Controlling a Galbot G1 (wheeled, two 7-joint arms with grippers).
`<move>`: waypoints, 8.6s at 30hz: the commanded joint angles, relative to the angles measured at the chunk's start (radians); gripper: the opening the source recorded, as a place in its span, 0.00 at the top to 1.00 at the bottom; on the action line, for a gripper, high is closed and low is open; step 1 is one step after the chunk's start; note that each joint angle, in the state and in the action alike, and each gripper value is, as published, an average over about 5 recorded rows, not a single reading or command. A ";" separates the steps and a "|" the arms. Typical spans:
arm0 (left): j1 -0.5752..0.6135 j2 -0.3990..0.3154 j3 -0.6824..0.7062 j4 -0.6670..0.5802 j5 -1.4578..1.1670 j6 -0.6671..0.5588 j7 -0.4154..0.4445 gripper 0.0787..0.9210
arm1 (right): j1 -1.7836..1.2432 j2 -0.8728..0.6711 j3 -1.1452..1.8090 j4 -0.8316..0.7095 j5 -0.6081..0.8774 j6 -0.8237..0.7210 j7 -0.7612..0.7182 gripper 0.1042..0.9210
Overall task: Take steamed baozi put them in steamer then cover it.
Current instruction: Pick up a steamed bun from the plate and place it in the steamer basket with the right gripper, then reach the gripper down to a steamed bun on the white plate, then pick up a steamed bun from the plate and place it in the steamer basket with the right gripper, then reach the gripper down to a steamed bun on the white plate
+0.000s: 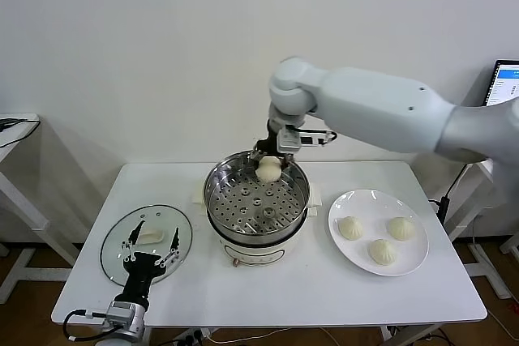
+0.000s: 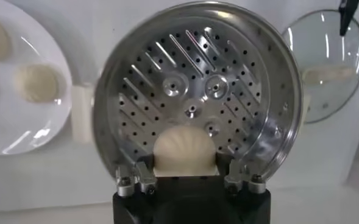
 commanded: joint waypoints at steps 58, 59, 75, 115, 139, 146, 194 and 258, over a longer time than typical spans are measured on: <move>0.025 -0.013 0.026 -0.004 0.021 -0.023 -0.007 0.12 | 0.009 -0.621 -0.099 0.161 0.501 -0.816 -0.173 0.12; 0.025 -0.014 0.026 -0.003 0.021 -0.024 -0.008 0.12 | -0.014 -0.625 -0.088 0.162 0.482 -0.837 -0.170 0.12; 0.017 -0.020 0.023 0.011 0.017 -0.021 -0.009 0.12 | -0.355 -0.554 0.143 0.024 0.385 -0.955 -0.076 0.12; 0.010 -0.026 0.027 0.023 0.019 -0.022 -0.009 0.12 | -0.549 -0.446 0.312 -0.080 0.260 -0.948 0.001 0.15; 0.014 -0.033 0.032 0.006 0.018 -0.018 -0.022 0.12 | -0.423 -0.541 0.252 0.020 0.355 -0.963 -0.011 0.26; 0.015 -0.030 0.037 -0.003 0.019 -0.017 -0.024 0.12 | -0.080 -0.640 -0.020 0.232 0.591 -1.028 -0.010 0.26; 0.006 0.022 -0.049 0.008 -0.035 -0.021 -0.004 0.12 | -0.052 0.200 -0.133 -0.115 0.858 -1.348 0.081 0.26; 0.045 -0.006 -0.022 -0.024 0.002 -0.022 -0.015 0.12 | -0.604 -0.857 0.392 0.283 0.187 -0.909 -0.185 0.12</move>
